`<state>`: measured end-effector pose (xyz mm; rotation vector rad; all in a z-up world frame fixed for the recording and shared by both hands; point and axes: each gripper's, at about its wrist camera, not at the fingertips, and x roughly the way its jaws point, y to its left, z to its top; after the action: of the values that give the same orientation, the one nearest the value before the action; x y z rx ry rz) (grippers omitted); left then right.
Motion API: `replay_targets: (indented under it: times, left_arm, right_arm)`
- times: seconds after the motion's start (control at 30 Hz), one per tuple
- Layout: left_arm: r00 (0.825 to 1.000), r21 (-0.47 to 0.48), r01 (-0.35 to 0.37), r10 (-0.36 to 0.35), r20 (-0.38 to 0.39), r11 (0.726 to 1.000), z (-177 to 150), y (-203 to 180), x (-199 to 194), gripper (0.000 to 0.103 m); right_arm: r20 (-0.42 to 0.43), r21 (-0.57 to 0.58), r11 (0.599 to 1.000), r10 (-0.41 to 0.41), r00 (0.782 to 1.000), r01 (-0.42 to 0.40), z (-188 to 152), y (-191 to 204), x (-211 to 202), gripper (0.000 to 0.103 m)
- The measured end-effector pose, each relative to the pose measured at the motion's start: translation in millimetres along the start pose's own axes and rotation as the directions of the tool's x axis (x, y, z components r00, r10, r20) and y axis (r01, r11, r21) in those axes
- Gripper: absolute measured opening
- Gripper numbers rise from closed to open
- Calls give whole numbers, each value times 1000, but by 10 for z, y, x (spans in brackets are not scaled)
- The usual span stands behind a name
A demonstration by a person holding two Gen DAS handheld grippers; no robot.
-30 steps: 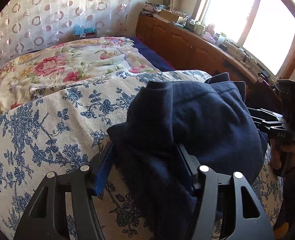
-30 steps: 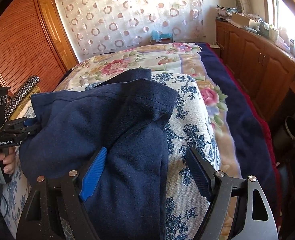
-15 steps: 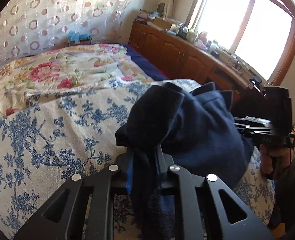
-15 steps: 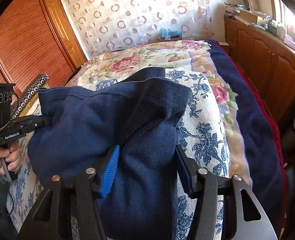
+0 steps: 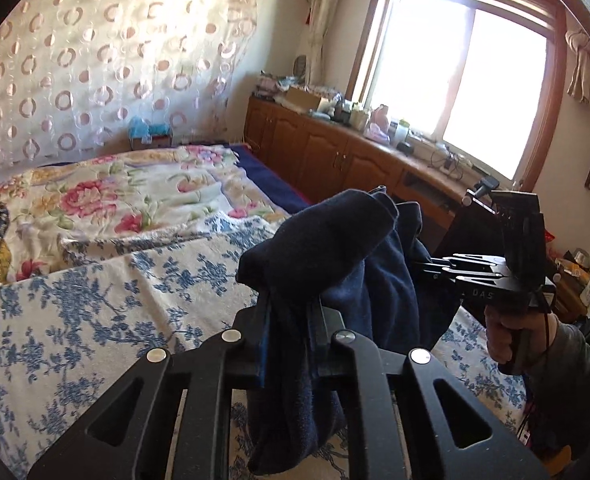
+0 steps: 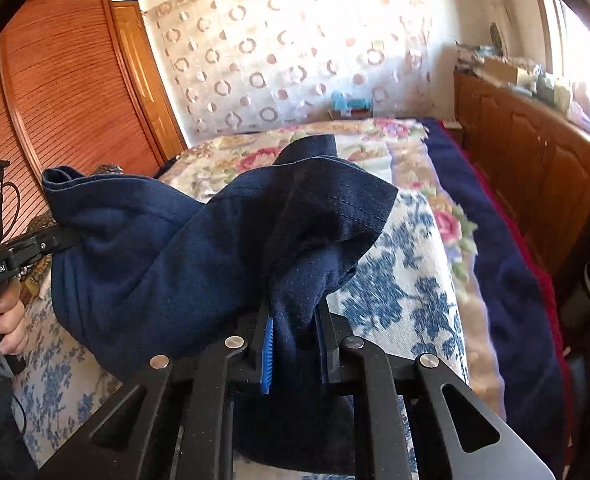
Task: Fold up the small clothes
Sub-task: 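Lift the shirt with both grippers and carry it toward the patterned cushion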
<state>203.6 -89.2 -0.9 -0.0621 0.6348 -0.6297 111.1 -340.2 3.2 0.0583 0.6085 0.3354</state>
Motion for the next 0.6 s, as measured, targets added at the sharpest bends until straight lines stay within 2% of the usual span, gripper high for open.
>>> replay_targets:
  times: [0.33, 0.5, 0.6]
  left_arm:
    - [991, -71, -75, 83, 109, 995, -48, 314, -622, 15]
    - [969, -119, -153, 172, 176, 981, -156, 599, -1030, 15]
    - [953, -198, -167, 209, 217, 966, -213, 841, -1325, 15]
  right_arm:
    - [67, -130, 991, 46, 997, -37, 244, 536, -42, 16]
    - [72, -232, 968, 111, 991, -91, 440, 992, 147, 16]
    - [65, -282, 949, 166, 984, -142, 601, 1264, 316, 16]
